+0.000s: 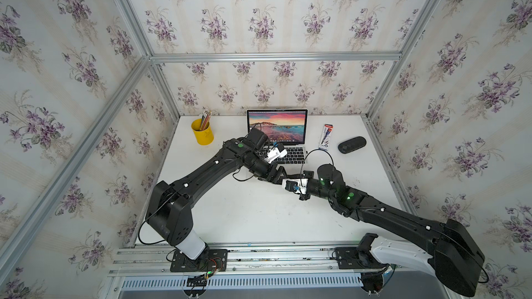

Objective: Remove the wireless mouse receiver from the laptop
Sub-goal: Pick up the mouse from the center of the board, then place the mouse at the center of the board.

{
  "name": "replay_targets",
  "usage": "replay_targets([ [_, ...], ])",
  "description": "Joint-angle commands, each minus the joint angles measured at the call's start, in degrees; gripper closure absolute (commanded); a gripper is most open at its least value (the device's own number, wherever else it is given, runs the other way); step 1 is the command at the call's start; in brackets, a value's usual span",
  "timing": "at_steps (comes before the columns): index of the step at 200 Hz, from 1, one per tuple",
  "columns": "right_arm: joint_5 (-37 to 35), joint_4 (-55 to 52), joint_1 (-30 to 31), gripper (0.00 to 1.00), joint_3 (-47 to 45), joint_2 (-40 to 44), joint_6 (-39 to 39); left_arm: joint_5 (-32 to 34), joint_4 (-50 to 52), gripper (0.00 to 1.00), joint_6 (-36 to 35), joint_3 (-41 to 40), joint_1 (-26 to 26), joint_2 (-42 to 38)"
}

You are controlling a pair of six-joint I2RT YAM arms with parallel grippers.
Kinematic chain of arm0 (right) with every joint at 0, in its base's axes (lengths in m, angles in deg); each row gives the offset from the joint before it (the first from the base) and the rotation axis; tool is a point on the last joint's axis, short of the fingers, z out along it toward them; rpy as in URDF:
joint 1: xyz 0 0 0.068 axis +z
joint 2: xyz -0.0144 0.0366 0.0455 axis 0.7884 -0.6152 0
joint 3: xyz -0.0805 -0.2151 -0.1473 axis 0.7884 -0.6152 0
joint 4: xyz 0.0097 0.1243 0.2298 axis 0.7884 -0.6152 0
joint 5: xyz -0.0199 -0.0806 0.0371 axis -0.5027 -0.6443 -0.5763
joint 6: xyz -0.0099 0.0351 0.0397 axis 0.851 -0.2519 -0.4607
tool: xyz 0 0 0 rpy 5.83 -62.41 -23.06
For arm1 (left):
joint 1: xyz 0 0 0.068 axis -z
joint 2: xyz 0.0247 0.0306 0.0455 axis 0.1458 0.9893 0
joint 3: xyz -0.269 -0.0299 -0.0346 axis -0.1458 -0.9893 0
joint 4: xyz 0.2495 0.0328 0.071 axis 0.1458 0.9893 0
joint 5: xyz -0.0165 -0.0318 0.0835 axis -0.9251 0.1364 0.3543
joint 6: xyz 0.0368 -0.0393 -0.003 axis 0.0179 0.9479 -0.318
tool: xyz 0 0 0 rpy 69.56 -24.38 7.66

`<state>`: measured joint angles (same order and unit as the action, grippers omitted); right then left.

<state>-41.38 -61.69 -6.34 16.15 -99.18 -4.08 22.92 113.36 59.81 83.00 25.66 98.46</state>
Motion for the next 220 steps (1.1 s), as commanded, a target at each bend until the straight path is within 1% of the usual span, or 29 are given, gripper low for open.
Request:
replay_targets([
  [1, -1.3, -5.4, -0.1, 1.0, 1.5, -1.6, 0.7, 13.9, -2.1, 0.16, 1.4, -1.2, 0.0, -3.8],
  [18, -1.1, -9.2, -0.3, 1.0, 2.6, -4.1, 0.6, 25.9, -3.1, 0.15, 3.3, -3.8, 0.0, -8.4],
  [28, -0.1, -11.6, -0.3, 1.0, 3.4, -5.7, -0.1, 34.8, -4.3, 0.14, 5.0, -6.2, 0.0, -12.4],
  [41, 2.2, -14.7, -0.5, 1.0, 4.8, -8.3, -1.4, 45.6, -6.9, 0.04, 6.9, -10.3, 0.0, -17.8],
  [52, 4.5, -17.9, -0.6, 1.0, 6.9, -11.2, -3.5, 53.4, -9.7, 0.02, 8.1, -14.2, 0.0, -22.2],
  [66, 8.8, -23.5, -0.8, 1.0, 11.1, -15.7, -7.3, 60.6, -13.9, 0.01, 8.8, -19.1, 0.0, -27.9],
  [81, 13.3, -29.9, -0.8, 1.0, 16.3, -21.6, -11.9, 65.6, -18.3, 0.01, 8.6, -23.9, 0.1, -33.3],
  [97, 17.7, -35.9, -0.7, 1.0, 20.6, -28.2, -14.8, 67.9, -23.2, 0.01, 7.1, -28.8, 0.2, -38.4],
  [118, 19.4, -40.0, -0.4, 1.0, 23.1, -34.6, -17.6, 67.6, -27.6, 0.01, 4.8, -33.0, 0.2, -42.1],
  [159, 20.6, -42.1, -0.1, 1.0, 22.7, -37.7, -19.1, 66.2, -32.3, 0.01, 1.9, -38.4, 0.2, -44.8],
  [186, 18.5, -44.1, -0.1, 1.0, 24.0, -40.8, -19.1, 65.4, -35.0, 0.01, 1.6, -40.9, 0.2, -45.4],
  [210, 14.1, -45.0, -0.1, 1.0, 26.1, -45.0, -19.9, 63.5, -35.6, 0.01, 1.3, -41.2, 0.2, -43.9],
  [220, 11.9, -44.4, -0.1, 0.89, 26.5, -46.2, -20.7, 62.3, -35.5, 0.01, 1.2, -41.0, 0.2, -43.2],
])
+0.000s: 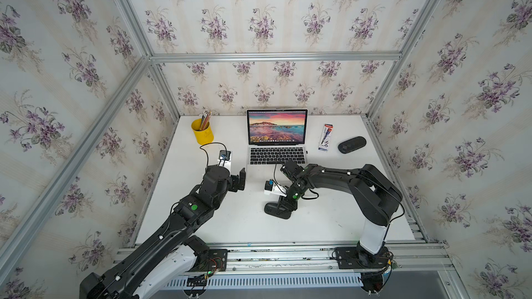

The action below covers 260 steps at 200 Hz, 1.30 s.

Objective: Remove the wireless mouse receiver from the laptop
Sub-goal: Place the mouse at the center of the board.

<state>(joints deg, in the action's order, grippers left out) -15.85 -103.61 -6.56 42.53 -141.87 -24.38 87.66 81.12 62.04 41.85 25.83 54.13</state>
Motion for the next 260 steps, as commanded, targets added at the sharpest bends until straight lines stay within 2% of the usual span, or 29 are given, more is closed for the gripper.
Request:
replay_targets([
  [1, -13.9, -2.4, 0.1, 0.88, 0.2, -3.7, -0.5, -2.6, -3.2, 0.01, -1.0, 0.2, 0.1, 1.2],
  [9, -15.8, -1.4, 0.1, 0.79, 0.1, -4.0, -1.4, -3.5, -3.0, 0.01, -0.9, 0.3, 0.1, 1.7],
  [15, -17.3, -0.2, 0.2, 0.67, 0.0, -4.0, -2.0, -4.0, -3.0, 0.01, -0.8, 0.3, 0.1, 1.9],
  [32, -19.8, 2.5, 0.1, 0.57, -0.9, -2.6, -2.7, -4.7, -2.6, 0.01, -0.7, 0.0, 0.4, 2.3],
  [89, -27.3, 5.8, -0.7, 0.46, -2.2, 4.8, -3.9, -4.4, 0.1, 0.01, -0.5, 0.8, 1.4, 2.3],
  [95, -28.2, 5.8, -1.1, 0.4, -2.2, 5.7, -4.1, -4.6, 0.7, 0.01, -0.4, 0.9, 1.5, 2.3],
  [115, -29.2, 6.0, -2.5, 0.38, -2.4, 8.7, -4.4, -5.3, 2.6, 0.01, 0.2, 1.2, 2.3, 2.2],
  [119, -29.0, 6.2, -2.8, 0.31, -2.6, 9.3, -4.4, -5.5, 3.0, 0.01, 0.4, 1.2, 2.5, 2.2],
  [122, -28.7, 6.4, -2.9, 0.3, -2.7, 9.8, -4.4, -5.7, 3.3, 0.01, 0.5, 1.2, 2.6, 2.2],
  [156, -26.6, 9.1, -3.3, 0.28, -4.6, 12.2, -4.9, -5.1, 5.3, 0.01, 2.0, 0.2, 5.0, 2.3],
  [189, -31.2, 12.9, -3.3, 0.28, -5.9, 14.6, -7.3, -5.8, 5.7, 0.0, 3.6, -0.2, 7.3, 3.8],
  [214, -34.4, 17.4, -3.4, 0.31, -7.8, 20.5, -8.8, -10.0, 2.2, 0.22, 5.7, -0.9, 9.0, 8.5],
  [223, -34.8, 18.6, -3.3, 0.38, -8.6, 22.5, -9.2, -11.9, -0.4, 0.3, 6.7, -1.6, 9.5, 11.2],
  [231, -34.8, 19.7, -3.3, 0.54, -9.3, 24.0, -9.4, -13.3, -2.8, 0.35, 7.6, -2.0, 9.9, 13.9],
  [235, -34.8, 20.2, -3.3, 0.69, -9.8, 24.6, -9.6, -13.9, -4.0, 0.37, 8.0, -2.1, 10.1, 15.4],
  [240, -35.0, 20.8, -3.3, 0.97, -10.4, 25.3, -9.9, -14.5, -5.5, 0.42, 8.6, -2.1, 10.2, 17.3],
  [241, -35.1, 21.0, -3.3, 1.0, -10.5, 25.4, -9.9, -14.6, -5.8, 0.43, 8.6, -2.1, 10.3, 17.6],
  [243, -35.3, 21.2, -3.3, 1.0, -10.7, 25.5, -10.1, -14.8, -6.2, 0.5, 8.8, -2.0, 10.4, 18.4],
  [244, -35.5, 21.3, -3.3, 1.0, -10.9, 25.6, -10.2, -14.9, -6.5, 0.62, 8.9, -2.0, 10.4, 18.8],
  [245, -35.6, 21.5, -3.3, 1.0, -11.0, 25.7, -10.3, -14.8, -6.7, 0.68, 8.9, -2.0, 10.5, 19.1],
  [247, -35.8, 21.8, -3.3, 1.0, -11.3, 25.8, -10.4, -14.7, -7.1, 0.76, 9.5, -1.8, 10.5, 20.0],
  [251, -36.0, 22.2, -3.3, 1.0, -11.8, 26.0, -10.6, -14.1, -7.3, 0.86, 10.5, -1.5, 10.8, 21.5],
  [260, -36.4, 23.1, -3.3, 1.0, -13.1, 25.9, -10.6, -14.9, -9.5, 1.0, 11.5, -1.1, 11.0, 24.7],
])
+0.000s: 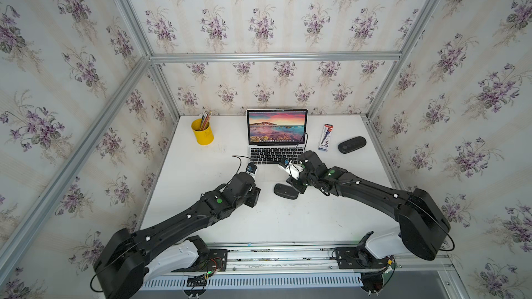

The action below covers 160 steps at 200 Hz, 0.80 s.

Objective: Remove the wireless mouse receiver from the laptop
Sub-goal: Place the mouse at the center of the board.

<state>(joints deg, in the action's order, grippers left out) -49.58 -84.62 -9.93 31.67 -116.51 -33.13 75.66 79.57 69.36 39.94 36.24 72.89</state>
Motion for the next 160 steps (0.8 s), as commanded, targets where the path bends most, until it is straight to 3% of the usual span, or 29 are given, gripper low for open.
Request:
replay_targets([
  [1, -2.8, 4.1, 0.0, 1.0, -2.4, 0.5, -1.9, -3.1, -8.2, 1.0, 4.2, 0.8, 0.6, 6.2],
  [63, -5.9, 6.2, 0.1, 1.0, -4.6, -6.0, -3.6, -8.9, -12.4, 1.0, 6.3, 8.2, 4.4, 23.2],
  [160, -6.5, 6.8, -0.3, 1.0, -4.6, -10.2, -2.6, -5.5, -10.8, 1.0, 5.5, 10.5, 5.9, 27.4],
])
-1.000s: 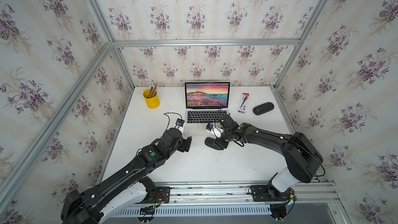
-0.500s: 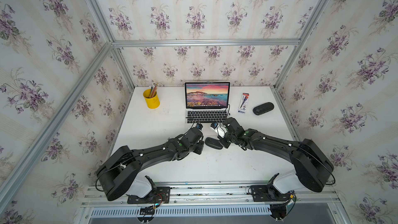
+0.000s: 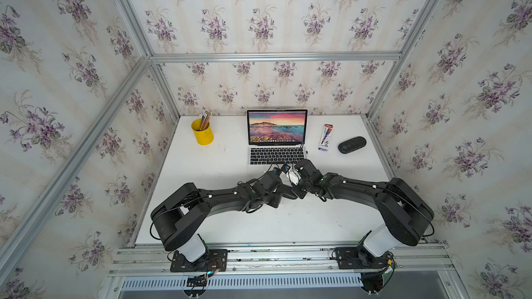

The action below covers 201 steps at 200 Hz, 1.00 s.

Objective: Remove the wireless mouse receiver from the laptop
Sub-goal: Place the mouse at the center of the board.

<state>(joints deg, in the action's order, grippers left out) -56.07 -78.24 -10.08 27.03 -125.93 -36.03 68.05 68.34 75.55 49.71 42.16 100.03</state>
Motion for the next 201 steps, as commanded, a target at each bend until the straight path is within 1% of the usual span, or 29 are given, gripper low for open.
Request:
replay_targets([
  [1, -0.1, 0.4, -0.1, 1.0, 0.1, -0.8, 0.3, 2.2, 0.5, 1.0, -0.7, 0.7, 0.0, 0.3],
  [52, 1.5, -0.8, -0.1, 1.0, -0.4, -0.5, -0.2, 5.6, 1.8, 1.0, -2.3, 1.9, 0.0, 2.3],
  [137, 9.9, -0.5, 0.5, 1.0, -5.2, 3.9, -5.0, 8.3, 2.3, 1.0, -4.9, 4.9, 0.1, 6.8],
  [179, 9.1, -0.7, 1.6, 1.0, -5.5, 5.7, -5.0, 8.8, 2.8, 1.0, -6.3, 6.4, -0.1, 8.4],
  [201, 6.8, -1.8, 1.6, 1.0, -5.2, 6.8, -4.8, 9.5, 3.3, 1.0, -7.3, 7.1, 0.0, 8.9],
])
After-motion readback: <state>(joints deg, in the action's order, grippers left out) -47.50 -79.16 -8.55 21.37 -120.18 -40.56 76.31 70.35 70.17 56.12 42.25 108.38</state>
